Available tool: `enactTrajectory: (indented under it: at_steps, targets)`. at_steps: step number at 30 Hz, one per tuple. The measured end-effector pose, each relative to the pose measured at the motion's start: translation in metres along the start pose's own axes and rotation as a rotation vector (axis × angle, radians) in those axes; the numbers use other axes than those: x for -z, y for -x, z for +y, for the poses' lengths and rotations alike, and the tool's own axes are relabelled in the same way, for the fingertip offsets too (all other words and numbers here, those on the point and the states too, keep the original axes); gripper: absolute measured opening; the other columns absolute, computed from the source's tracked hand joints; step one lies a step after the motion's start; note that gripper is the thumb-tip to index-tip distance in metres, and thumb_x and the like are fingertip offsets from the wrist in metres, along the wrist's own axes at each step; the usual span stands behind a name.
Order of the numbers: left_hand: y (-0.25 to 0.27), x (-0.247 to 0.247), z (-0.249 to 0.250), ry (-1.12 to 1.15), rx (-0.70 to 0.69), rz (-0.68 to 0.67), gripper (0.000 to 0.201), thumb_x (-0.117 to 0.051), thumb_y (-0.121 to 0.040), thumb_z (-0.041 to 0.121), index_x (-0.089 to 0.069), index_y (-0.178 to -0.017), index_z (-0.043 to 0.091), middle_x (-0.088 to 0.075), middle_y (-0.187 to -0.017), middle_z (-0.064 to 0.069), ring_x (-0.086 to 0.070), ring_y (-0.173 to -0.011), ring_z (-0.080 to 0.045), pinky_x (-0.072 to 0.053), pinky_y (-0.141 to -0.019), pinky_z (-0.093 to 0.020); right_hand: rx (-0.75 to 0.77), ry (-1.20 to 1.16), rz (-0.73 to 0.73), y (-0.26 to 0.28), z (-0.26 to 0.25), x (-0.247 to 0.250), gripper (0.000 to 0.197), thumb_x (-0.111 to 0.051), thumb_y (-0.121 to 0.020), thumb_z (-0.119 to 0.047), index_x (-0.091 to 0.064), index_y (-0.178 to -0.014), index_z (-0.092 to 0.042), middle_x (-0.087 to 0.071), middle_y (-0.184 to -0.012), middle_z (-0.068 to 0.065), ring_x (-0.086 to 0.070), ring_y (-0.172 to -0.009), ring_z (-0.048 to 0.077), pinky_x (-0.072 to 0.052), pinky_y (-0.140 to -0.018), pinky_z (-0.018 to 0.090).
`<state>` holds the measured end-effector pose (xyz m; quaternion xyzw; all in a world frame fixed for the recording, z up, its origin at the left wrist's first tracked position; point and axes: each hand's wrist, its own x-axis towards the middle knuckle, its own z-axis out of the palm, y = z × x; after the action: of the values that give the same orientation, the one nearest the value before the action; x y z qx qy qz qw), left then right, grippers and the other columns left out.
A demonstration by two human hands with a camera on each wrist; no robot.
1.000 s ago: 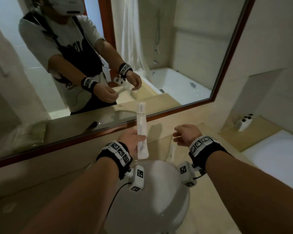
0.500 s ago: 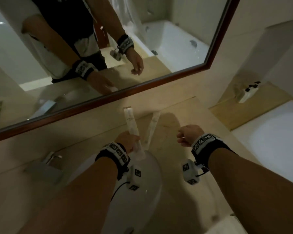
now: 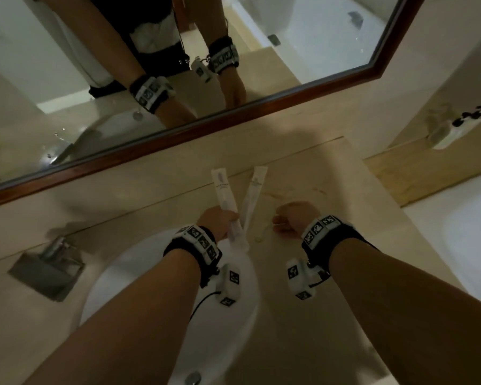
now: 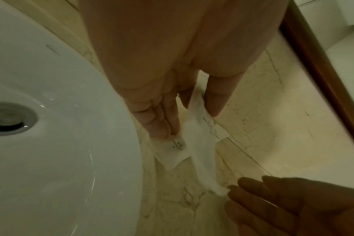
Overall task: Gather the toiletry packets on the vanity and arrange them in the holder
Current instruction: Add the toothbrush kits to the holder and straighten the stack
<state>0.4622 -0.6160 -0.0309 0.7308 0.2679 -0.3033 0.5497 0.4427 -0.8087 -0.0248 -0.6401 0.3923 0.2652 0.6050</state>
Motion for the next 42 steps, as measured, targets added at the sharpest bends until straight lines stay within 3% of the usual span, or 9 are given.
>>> enactTrajectory:
  at_steps: [8,12,16,20,25,28,33,38,42]
  targets:
    - [-0.004,-0.022,-0.005,0.101,0.020,-0.030,0.040,-0.066,-0.090,0.014,-0.056,-0.126,0.002,-0.067,-0.116,-0.017,-0.064,-0.106,-0.036,-0.052,-0.095,-0.054,0.046,0.216,-0.071,-0.012,-0.009,-0.014,0.019,-0.062,-0.093,-0.012,-0.070,-0.099,0.004,-0.073,-0.100,0.023,-0.071,-0.095,0.038,-0.058,-0.087,0.053]
    - [-0.001,-0.023,-0.009,0.254,0.055,-0.067,0.026,-0.062,-0.092,0.009,-0.058,-0.116,0.001,-0.067,-0.116,-0.021,-0.064,-0.107,-0.038,-0.052,-0.095,-0.053,0.110,0.247,-0.110,-0.016,-0.006,-0.010,0.015,-0.068,-0.089,-0.013,-0.071,-0.099,-0.004,-0.072,-0.095,0.013,-0.070,-0.082,0.027,-0.060,-0.079,0.039]
    - [0.001,-0.026,-0.014,0.394,0.089,-0.134,0.014,-0.058,-0.094,0.005,-0.060,-0.108,0.005,-0.066,-0.119,-0.024,-0.062,-0.111,-0.041,-0.049,-0.098,-0.056,0.194,0.392,-0.057,-0.016,-0.003,-0.017,0.016,-0.074,-0.083,-0.027,-0.077,-0.082,-0.012,-0.074,-0.079,0.010,-0.070,-0.079,0.030,-0.060,-0.080,0.045]
    - [0.006,-0.025,-0.018,0.452,0.096,-0.192,0.022,-0.055,-0.096,0.005,-0.060,-0.117,0.004,-0.066,-0.112,-0.021,-0.064,-0.096,-0.035,-0.056,-0.084,-0.049,0.209,0.561,-0.082,-0.014,-0.003,-0.025,0.028,-0.074,-0.083,-0.033,-0.068,-0.065,-0.012,-0.065,-0.060,0.004,-0.060,-0.059,0.024,-0.052,-0.059,0.031]
    - [0.015,-0.015,-0.026,0.440,0.117,-0.203,0.030,-0.052,-0.098,0.008,-0.054,-0.128,0.004,-0.063,-0.126,-0.025,-0.062,-0.112,-0.040,-0.054,-0.091,-0.050,0.239,0.749,-0.063,-0.015,-0.004,-0.033,0.031,-0.067,-0.085,-0.032,-0.074,-0.089,-0.003,-0.068,-0.078,0.012,-0.061,-0.069,0.027,-0.057,-0.072,0.038]
    - [0.025,-0.001,-0.025,0.449,0.127,-0.174,0.022,-0.051,-0.099,0.006,-0.048,-0.121,0.007,-0.064,-0.125,-0.026,-0.063,-0.108,-0.038,-0.053,-0.092,-0.049,0.243,0.786,-0.050,-0.011,-0.006,-0.035,0.027,-0.060,-0.088,-0.029,-0.071,-0.081,-0.005,-0.063,-0.074,0.010,-0.057,-0.068,0.026,-0.052,-0.068,0.036]
    - [0.042,0.036,-0.026,0.413,0.077,-0.081,0.048,-0.053,-0.098,0.006,-0.037,-0.143,0.004,-0.069,-0.115,-0.023,-0.066,-0.108,-0.038,-0.054,-0.089,-0.050,0.229,0.846,-0.034,0.002,-0.016,-0.041,0.021,-0.057,-0.090,-0.028,-0.066,-0.085,-0.010,-0.062,-0.081,0.006,-0.060,-0.078,0.026,-0.050,-0.072,0.032]
    - [0.067,0.075,-0.027,0.409,0.038,-0.030,0.039,-0.055,-0.098,0.009,-0.043,-0.135,0.007,-0.069,-0.115,-0.021,-0.067,-0.104,-0.035,-0.056,-0.082,-0.047,0.248,0.771,-0.018,0.025,-0.022,-0.059,0.038,-0.051,-0.091,-0.032,-0.068,-0.071,-0.005,-0.070,-0.062,0.006,-0.070,-0.070,0.031,-0.056,-0.067,0.035]
    - [0.096,0.113,-0.030,0.427,-0.022,0.024,0.033,-0.058,-0.097,0.007,-0.047,-0.128,0.007,-0.070,-0.103,-0.019,-0.069,-0.089,-0.031,-0.057,-0.073,-0.043,0.246,0.665,-0.085,0.057,-0.031,-0.088,0.032,-0.053,-0.098,-0.021,-0.070,-0.083,0.002,-0.072,-0.068,0.012,-0.064,-0.054,0.025,-0.051,-0.051,0.029]
